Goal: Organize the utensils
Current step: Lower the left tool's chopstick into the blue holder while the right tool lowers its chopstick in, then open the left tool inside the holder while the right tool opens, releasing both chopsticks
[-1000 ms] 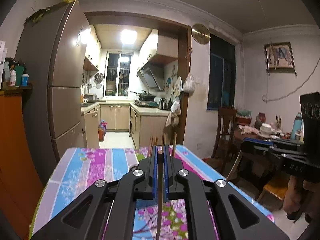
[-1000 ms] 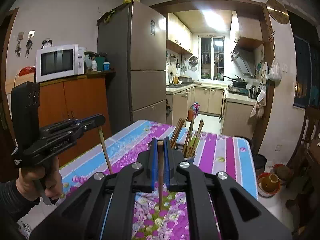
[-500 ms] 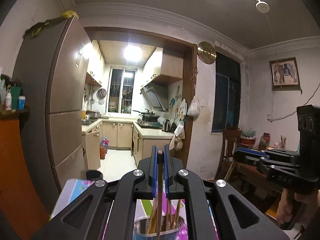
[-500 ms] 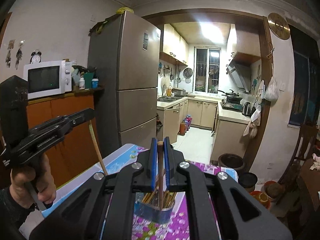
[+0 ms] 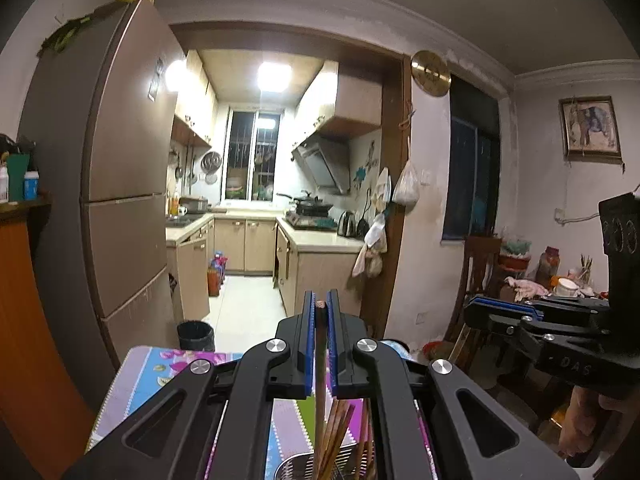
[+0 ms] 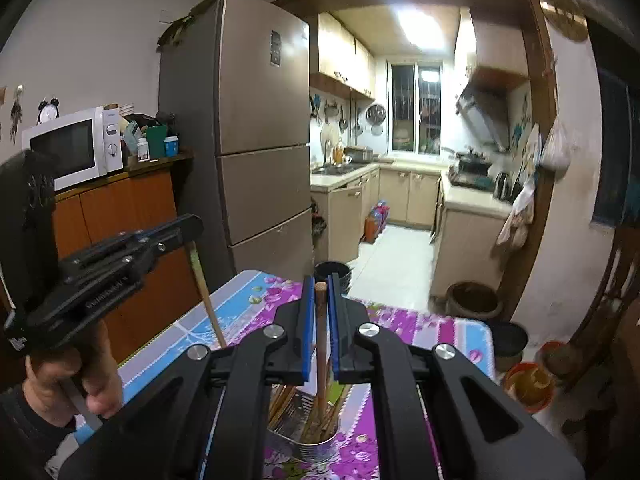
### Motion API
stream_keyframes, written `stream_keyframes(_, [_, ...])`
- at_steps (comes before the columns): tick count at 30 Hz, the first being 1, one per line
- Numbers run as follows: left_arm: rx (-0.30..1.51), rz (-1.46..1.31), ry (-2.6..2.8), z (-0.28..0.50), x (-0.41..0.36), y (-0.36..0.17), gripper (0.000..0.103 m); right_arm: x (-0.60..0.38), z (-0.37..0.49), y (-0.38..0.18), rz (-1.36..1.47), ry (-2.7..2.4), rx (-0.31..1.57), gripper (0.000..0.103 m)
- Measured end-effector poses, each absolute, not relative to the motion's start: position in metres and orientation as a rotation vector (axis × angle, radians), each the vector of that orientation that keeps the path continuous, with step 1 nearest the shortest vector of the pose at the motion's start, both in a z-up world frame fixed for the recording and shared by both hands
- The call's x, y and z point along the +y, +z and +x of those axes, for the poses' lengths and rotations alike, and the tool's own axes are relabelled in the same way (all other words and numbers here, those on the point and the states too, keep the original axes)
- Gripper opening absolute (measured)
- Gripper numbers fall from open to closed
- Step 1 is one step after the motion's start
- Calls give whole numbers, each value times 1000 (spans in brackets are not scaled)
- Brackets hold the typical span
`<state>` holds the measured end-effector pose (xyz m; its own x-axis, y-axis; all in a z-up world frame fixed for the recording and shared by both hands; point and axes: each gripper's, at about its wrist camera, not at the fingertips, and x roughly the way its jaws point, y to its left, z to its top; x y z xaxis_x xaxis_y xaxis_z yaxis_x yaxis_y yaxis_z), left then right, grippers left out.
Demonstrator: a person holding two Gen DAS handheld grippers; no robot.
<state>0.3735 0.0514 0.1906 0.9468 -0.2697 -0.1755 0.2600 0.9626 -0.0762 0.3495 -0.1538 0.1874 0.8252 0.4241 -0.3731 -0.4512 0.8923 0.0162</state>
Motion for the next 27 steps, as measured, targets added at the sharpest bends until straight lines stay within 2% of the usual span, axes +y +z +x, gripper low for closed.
stream_keyframes(25, [341,-35,-217,428,51,135,8,-141,389,130,-64,463,502,6])
stream_keyframes(26, [347,-35,-213,428,52,132,9,-142,389,129,-64,460,502,6])
stream_keyframes(27, [349,-35,-207,429,52,131,15,-143,388,129,-64,457,501,9])
